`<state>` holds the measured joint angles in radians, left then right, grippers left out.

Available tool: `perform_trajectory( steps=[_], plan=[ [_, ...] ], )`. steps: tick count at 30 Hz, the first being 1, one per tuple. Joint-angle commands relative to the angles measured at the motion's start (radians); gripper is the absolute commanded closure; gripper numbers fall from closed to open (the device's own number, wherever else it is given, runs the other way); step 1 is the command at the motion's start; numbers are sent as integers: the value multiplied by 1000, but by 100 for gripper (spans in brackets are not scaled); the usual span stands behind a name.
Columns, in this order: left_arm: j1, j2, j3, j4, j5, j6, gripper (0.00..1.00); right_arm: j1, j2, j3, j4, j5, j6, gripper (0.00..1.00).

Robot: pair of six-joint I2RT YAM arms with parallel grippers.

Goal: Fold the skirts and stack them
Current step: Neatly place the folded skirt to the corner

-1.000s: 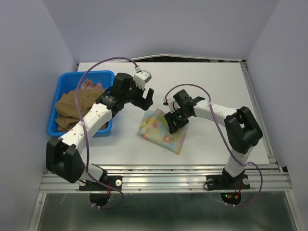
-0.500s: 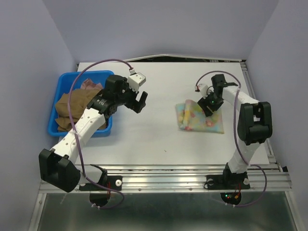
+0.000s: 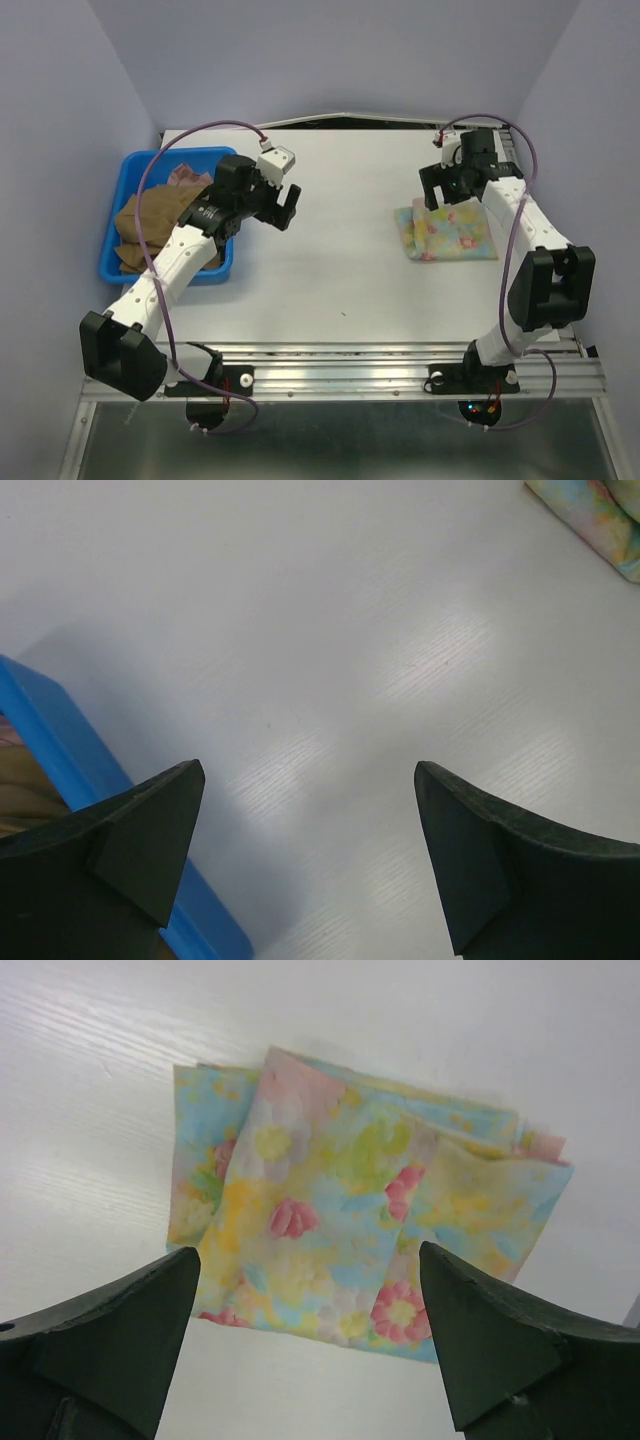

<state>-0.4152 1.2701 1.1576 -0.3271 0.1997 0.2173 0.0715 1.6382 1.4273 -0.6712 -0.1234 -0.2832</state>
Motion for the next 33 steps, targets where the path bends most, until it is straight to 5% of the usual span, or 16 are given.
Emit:
perform_trajectory(
  steps=[1,13,33],
  plan=[
    [13,-26,7,43,-28,-55,2,-2,-11,-139,83,77,185,5],
    [61,60,48,-81,-45,-55,2,-114,212,-248,203,59,82,6],
    [273,40,82,-158,18,27,2,-308,466,-24,199,62,-137,7]
  ],
)
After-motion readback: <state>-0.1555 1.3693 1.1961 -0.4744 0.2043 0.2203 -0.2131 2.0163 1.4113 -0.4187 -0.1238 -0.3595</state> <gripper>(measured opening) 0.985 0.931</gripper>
